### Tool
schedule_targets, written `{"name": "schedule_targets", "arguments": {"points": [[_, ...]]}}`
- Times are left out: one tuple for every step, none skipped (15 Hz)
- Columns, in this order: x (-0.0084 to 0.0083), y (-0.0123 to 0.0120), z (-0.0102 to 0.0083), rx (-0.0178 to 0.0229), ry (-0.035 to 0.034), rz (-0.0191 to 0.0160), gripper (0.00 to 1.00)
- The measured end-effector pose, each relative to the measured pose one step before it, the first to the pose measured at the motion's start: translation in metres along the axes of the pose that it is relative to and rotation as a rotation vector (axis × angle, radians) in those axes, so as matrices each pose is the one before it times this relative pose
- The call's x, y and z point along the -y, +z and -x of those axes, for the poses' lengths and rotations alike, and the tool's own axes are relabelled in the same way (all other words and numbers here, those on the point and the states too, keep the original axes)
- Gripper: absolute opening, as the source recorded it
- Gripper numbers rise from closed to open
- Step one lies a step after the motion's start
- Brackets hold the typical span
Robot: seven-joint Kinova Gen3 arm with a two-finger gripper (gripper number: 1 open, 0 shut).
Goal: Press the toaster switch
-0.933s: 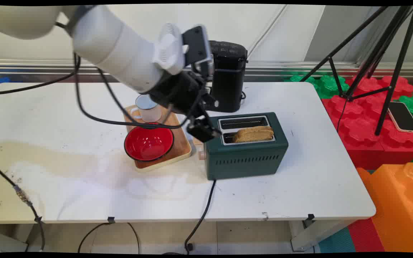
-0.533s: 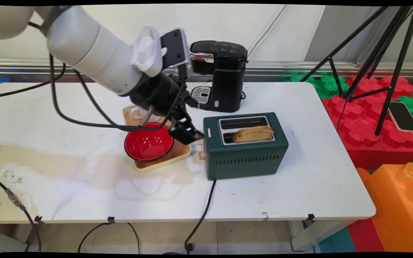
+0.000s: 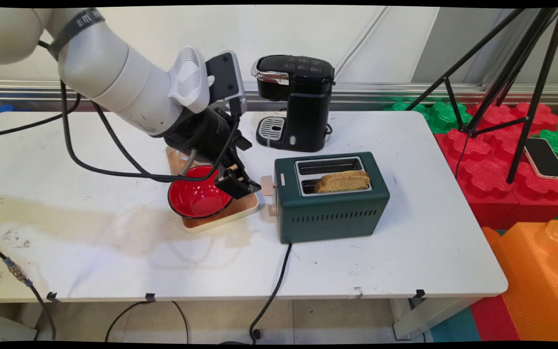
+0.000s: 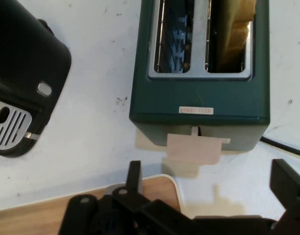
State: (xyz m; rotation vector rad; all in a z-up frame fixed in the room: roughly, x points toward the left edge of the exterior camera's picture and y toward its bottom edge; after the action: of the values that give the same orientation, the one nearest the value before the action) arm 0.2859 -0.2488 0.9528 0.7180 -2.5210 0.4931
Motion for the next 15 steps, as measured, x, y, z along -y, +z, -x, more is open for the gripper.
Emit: {"name": "schedule_targets", "arguments": {"points": [[0.00042,0.00173,0.00038,0.00457,-0.00106,-0.00209,1.00],[0.00022,0.00224,-0.00019,0.00369,-0.00028,-0.00161,0.00],[0.00013,0.00338,-0.00101,0.00347,-0.00067,-0.00133,0.00],[0.00001,0.00212,-0.00053,0.00302,-0.00087,-0.00127,0.00],[0.00001,0.00219,-0.00056,0.00296,-0.00075,-0.00080,0.00],[0.00027,0.00253,-0.00043,0.00418,-0.00148,-0.00192,0.00],[0.00022,0.00166,-0.00030,0.00240,-0.00094,-0.00130,0.00],[0.00054,0.00335,-0.00055,0.00430,-0.00197,-0.00144,0.00],[0.00033,0.00348,-0.00076,0.00313,-0.00175,0.00009,0.00],[0.00010,0.00575,-0.00114,0.00345,-0.00122,0.00405,0.00],[-0.00007,0.00356,-0.00065,0.00166,0.00034,0.00336,0.00],[-0.00012,0.00374,-0.00054,0.00176,0.00065,0.00394,0.00],[-0.00008,0.00494,-0.00070,0.00214,0.00147,0.00530,0.00],[-0.00002,0.00245,-0.00027,0.00110,0.00075,0.00277,0.00],[0.00005,0.00554,-0.00032,0.00285,0.00181,0.00585,0.00]]}}
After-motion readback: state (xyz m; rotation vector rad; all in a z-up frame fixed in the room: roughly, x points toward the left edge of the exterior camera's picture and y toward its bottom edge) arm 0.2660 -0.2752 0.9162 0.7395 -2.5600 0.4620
